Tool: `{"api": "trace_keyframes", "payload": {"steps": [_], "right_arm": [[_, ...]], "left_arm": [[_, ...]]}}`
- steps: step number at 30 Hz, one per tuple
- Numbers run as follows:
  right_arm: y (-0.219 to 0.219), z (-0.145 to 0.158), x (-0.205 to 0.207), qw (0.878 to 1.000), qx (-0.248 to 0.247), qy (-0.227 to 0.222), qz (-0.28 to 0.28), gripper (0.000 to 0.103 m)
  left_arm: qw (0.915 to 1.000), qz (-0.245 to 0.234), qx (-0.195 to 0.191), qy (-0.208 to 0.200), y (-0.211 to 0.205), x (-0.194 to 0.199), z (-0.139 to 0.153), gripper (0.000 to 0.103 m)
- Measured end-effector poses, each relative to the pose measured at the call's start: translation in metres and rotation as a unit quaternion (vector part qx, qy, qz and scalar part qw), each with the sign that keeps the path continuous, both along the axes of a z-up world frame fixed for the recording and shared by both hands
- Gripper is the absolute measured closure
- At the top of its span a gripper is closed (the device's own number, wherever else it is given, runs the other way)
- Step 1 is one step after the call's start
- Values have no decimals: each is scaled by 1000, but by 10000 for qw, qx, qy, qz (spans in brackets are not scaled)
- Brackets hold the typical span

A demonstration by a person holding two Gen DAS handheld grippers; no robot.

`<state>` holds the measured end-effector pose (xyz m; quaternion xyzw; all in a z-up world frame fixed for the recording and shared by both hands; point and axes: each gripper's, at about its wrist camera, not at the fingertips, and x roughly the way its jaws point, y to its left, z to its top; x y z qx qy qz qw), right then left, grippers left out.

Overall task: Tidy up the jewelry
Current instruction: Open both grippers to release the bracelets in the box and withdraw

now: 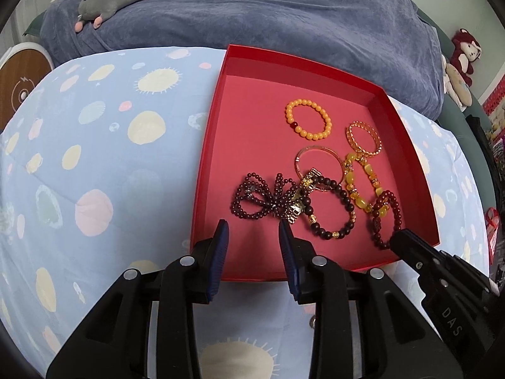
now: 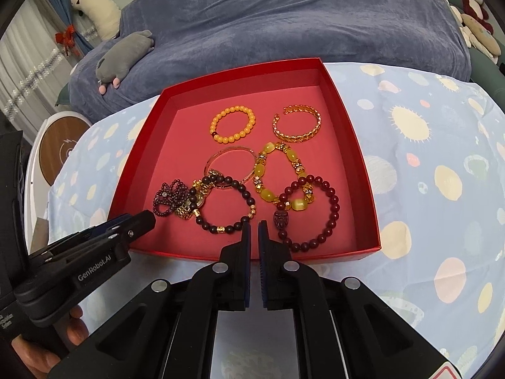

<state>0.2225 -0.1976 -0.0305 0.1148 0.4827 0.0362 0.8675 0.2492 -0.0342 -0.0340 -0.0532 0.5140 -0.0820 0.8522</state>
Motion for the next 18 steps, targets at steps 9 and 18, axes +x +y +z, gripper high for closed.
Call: {"api": "trace_keyframes", "payload": {"steps": [9,18], "right_arm": [[5,2,-27,10000,-37,46,80,96],[6,3,-53,9999,4,101,82,96]], "left_arm": [[10000,-20,5,25,5,-23,-1,72],[9999,22,-55,129,9,-49,-1,70]]}}
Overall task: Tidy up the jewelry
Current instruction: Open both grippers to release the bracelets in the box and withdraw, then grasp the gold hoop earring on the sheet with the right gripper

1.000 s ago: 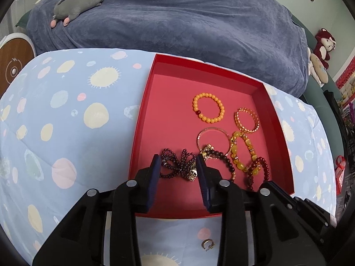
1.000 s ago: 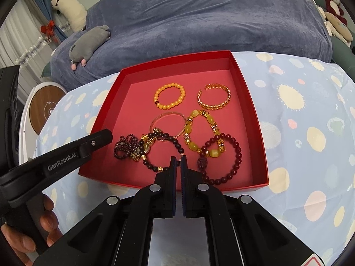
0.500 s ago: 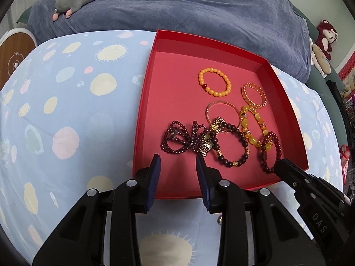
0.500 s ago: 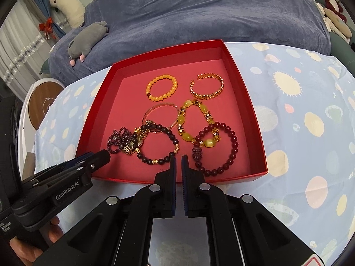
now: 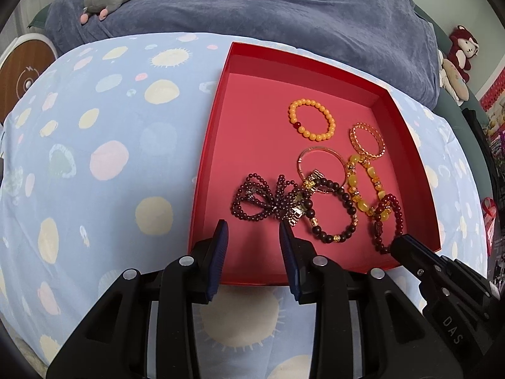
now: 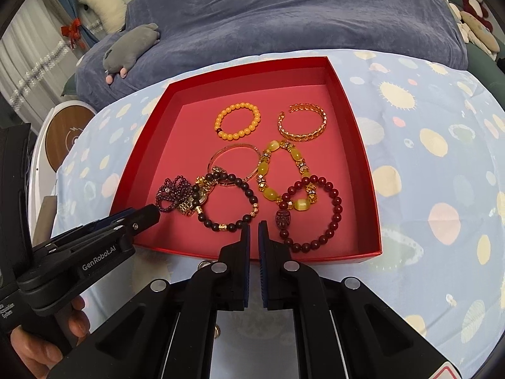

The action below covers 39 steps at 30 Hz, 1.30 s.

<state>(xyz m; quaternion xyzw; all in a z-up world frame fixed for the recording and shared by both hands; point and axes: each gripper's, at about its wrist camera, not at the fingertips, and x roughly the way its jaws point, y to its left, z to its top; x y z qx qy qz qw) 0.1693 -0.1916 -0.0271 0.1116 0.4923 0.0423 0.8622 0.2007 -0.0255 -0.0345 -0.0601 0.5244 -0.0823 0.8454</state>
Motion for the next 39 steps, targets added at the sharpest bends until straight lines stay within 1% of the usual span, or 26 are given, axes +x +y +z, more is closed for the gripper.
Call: {"api": "trace_keyframes", "payload": {"steps": [2,4,7,8,9,11,12,19,23,25,30,34,36,39], "right_arm": [[-3,3,-6,9999,37,-14,-94,94],[-6,7,-13,9998,124,-55,-158,93],[-9,13,-26,9995,225,-96,-186,92],[-9,14,-31,9995,247,-93,-180,91],[-9,14,-36,9995,259,-92,-172,90],[-7,13,-48,9995,242,-100,-166,79],[-6,12,-53,9996,239,-99,-150,77],[9,0,-71,9996,230,93,116,75],[25,-7,-73,9992,157,163,318,65],[34,-12,-73,9989,76,212,416,63],[47,-24,-72,9981,-111,335,515,63],[55,-33,-72,9972,-312,396,550,63],[56,-36,-72,9970,-393,395,536,65],[57,-37,-72,9970,-430,373,519,66]], "left_arm": [[10000,49,-44,47,1,-3,1,70],[9999,80,-59,25,1,-6,4,69],[9999,84,-60,-45,1,-13,9,63],[9999,96,-42,-74,1,-15,11,58],[9999,110,-28,-114,1,-18,14,57],[9998,114,-52,-158,3,-23,18,57],[9998,118,-60,-178,3,-26,20,56],[9991,248,-208,-284,20,-47,34,56],[9988,360,-235,-251,33,-63,33,56],[9987,407,-219,-192,39,-70,29,56],[9984,512,-224,13,52,-83,17,56],[9986,495,-184,82,55,-91,9,56],[9986,489,-172,116,55,-93,6,56],[9986,482,-161,152,55,-97,2,56]]}}
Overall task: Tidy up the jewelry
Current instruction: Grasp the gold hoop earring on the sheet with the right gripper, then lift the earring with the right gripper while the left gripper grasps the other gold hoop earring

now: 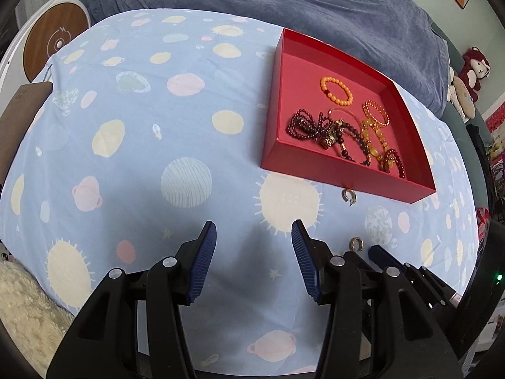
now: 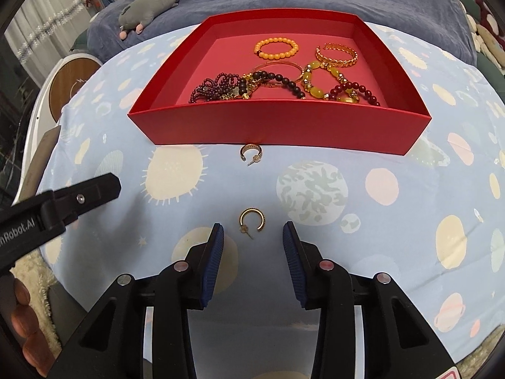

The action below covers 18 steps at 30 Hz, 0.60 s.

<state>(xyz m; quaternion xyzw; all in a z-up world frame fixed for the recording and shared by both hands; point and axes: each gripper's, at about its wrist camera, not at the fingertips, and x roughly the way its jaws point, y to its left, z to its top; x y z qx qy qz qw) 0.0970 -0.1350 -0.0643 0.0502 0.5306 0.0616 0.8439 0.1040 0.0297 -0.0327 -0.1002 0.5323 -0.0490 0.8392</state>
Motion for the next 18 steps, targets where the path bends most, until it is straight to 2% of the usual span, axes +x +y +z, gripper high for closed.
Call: {"api": "trace_keyframes", "payload": {"steps": [3,8,10,16,17,18], "right_arm": [[1,-1,2,10000,-60,-18,-11,71],[-4,-2,3,9999,-91,-3,-56,91],[-8,-2,2,9999,-35,25,-91,95],[-20,0,-9,9997,89,40,-236,96],[-22,0,-10,9996,110,33,-265,101],[-24,1,-11,9995,135,34,-290,101]], "left_arm": [[10000,-10,22,27,-2,-1,-3,56],[9999,-77,86,41,-8,-2,-6,56],[9999,-111,96,61,-10,-2,-8,56],[9996,-254,125,91,-25,0,-11,56],[9995,-279,133,94,-28,1,-12,56],[9994,-309,145,101,-32,2,-12,56]]}}
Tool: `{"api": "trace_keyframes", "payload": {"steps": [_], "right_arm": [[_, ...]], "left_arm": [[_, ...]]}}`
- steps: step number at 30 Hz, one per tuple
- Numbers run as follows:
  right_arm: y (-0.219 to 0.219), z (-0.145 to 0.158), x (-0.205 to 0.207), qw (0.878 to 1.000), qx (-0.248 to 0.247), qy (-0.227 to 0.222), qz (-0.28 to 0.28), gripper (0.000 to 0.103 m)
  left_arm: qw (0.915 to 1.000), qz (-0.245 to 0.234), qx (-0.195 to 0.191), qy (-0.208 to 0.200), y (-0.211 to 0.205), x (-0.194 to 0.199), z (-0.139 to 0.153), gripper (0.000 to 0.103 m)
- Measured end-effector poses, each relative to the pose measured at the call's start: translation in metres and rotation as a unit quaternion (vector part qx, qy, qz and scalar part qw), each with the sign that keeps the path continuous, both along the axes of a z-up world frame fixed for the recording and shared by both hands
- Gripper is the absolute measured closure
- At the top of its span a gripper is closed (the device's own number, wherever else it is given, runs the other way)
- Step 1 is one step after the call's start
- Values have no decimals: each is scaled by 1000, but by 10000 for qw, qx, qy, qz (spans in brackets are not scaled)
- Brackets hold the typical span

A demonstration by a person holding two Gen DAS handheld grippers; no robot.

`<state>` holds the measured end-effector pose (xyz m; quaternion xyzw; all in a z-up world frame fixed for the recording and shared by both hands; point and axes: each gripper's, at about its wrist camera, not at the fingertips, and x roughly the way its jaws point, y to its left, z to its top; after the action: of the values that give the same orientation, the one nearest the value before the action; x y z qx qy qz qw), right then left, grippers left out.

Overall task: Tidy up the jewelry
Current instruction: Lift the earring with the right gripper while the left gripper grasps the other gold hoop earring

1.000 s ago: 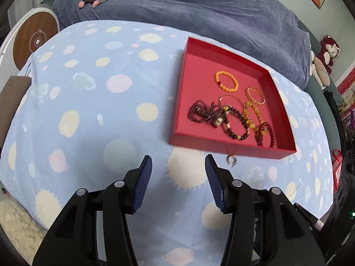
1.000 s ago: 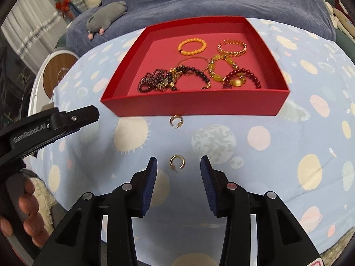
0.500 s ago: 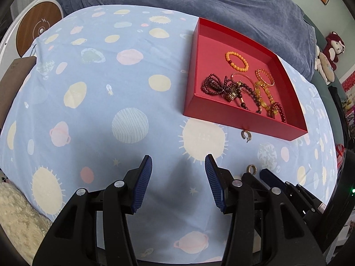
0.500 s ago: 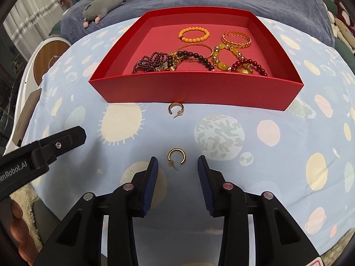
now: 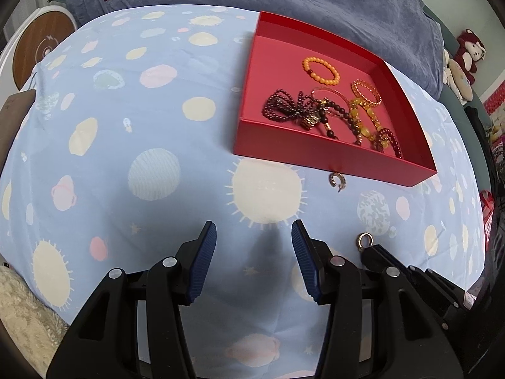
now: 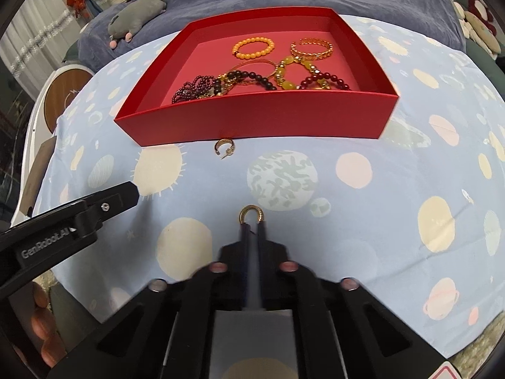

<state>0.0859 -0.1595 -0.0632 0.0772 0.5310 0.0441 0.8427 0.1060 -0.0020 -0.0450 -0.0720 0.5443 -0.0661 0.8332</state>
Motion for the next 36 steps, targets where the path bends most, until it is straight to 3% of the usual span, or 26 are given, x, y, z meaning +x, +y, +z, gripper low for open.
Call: {"api": "trace_keyframes", "payload": {"steps": [9,12,16,17,21,22,23,24,36], "right_arm": [[-22,5,-2,9997,170,2,-189,100],[-22,7,-1,9995,212,-34,-212,92],[-18,7,1,9997,157,-87,-144,69],[-17,6,1,9998,130,-98,-115,68],[-11,-1,7,10000,-34,-13,-27,70],[-11,-1,6,9999,-79,-54,-29,74],[-11,-1,6,9999,-113,-75,-21,85],[-11,-2,6,9999,-145,-57,-17,86],[-37,1,-2,9994,28,-90,-346,86]], "left_arm": [[9998,-191,13,32,-22,6,-3,56],[9997,-209,62,58,-23,6,-6,56],[9998,-156,65,102,-20,6,-9,56],[9998,-140,64,111,-19,7,-10,56],[9998,-128,45,133,-18,7,-10,56],[9998,-147,48,129,-19,8,-10,56],[9998,-162,42,125,-20,8,-10,56],[9998,-175,38,123,-21,9,-10,56],[9992,-408,-47,31,-64,34,-15,50]]}}
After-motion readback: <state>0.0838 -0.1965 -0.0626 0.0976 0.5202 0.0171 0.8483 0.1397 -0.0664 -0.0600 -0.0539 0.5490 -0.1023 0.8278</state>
